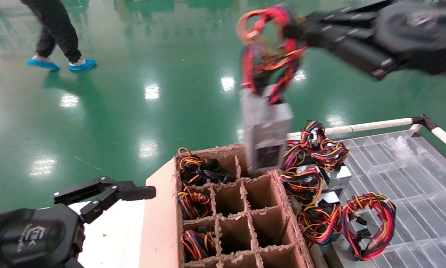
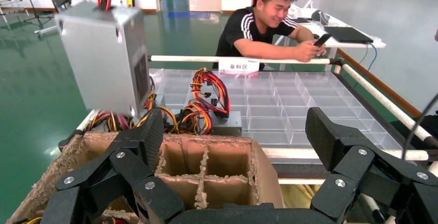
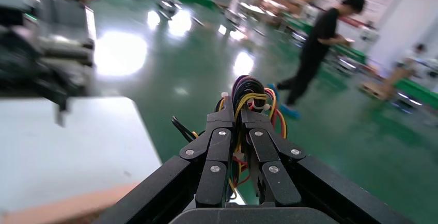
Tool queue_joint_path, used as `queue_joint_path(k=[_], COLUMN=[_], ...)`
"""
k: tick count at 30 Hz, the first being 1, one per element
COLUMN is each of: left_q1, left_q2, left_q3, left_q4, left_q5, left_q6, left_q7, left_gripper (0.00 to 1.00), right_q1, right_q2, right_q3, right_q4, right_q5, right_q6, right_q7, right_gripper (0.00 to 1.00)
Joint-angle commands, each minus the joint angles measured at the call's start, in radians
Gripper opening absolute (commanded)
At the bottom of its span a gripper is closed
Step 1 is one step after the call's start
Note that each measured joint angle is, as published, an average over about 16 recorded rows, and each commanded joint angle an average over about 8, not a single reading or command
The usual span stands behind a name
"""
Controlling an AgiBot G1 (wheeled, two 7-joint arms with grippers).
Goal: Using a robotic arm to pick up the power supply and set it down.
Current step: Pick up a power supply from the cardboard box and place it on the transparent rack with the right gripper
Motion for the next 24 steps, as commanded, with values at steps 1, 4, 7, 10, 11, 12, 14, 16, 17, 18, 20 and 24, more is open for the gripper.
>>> queue_joint_path(k=[1,4,7,10,11,12,14,16,17,18,20,24], left_q1=[0.0,0.0,0.0,0.0,0.0,0.0,0.0,0.0,0.0,0.0,0.0,0.0], left_q2=[0.0,0.0,0.0,0.0,0.0,0.0,0.0,0.0,0.0,0.0,0.0,0.0], left_q3=[0.0,0.0,0.0,0.0,0.0,0.0,0.0,0.0,0.0,0.0,0.0,0.0], left_q4=[0.0,0.0,0.0,0.0,0.0,0.0,0.0,0.0,0.0,0.0,0.0,0.0], left_q5=[0.0,0.0,0.0,0.0,0.0,0.0,0.0,0.0,0.0,0.0,0.0,0.0], left_q6=[0.0,0.0,0.0,0.0,0.0,0.0,0.0,0.0,0.0,0.0,0.0,0.0], left_q7=[0.0,0.0,0.0,0.0,0.0,0.0,0.0,0.0,0.0,0.0,0.0,0.0], left_gripper=[1.0,1.0,1.0,1.0,1.0,1.0,1.0,1.0,1.0,1.0,1.0,1.0], right_q1=[0.042,0.094,0.141,0.183,0.196,0.207,0.225,0.237,0.241,0.244,0.244,0.231], right_q2=[0.021,0.055,0.089,0.122,0.132,0.142,0.159,0.173,0.179,0.184,0.193,0.201], right_q3=[-0.004,-0.022,-0.043,-0.067,-0.077,-0.086,-0.105,-0.123,-0.132,-0.141,-0.157,-0.189], right_q4=[-0.024,-0.077,-0.13,-0.182,-0.199,-0.217,-0.254,-0.29,-0.308,-0.325,-0.357,-0.41], right_q5=[-0.018,-0.052,-0.087,-0.125,-0.139,-0.152,-0.176,-0.197,-0.205,-0.212,-0.221,-0.234], right_q6=[-0.003,-0.007,-0.009,-0.01,-0.01,-0.01,-0.012,-0.013,-0.014,-0.015,-0.017,-0.019], right_q7=[-0.008,-0.037,-0.072,-0.111,-0.124,-0.136,-0.16,-0.182,-0.191,-0.201,-0.219,-0.254], right_gripper=[0.0,0.0,0.0,0.0,0.0,0.0,0.0,0.0,0.0,0.0,0.0,0.0])
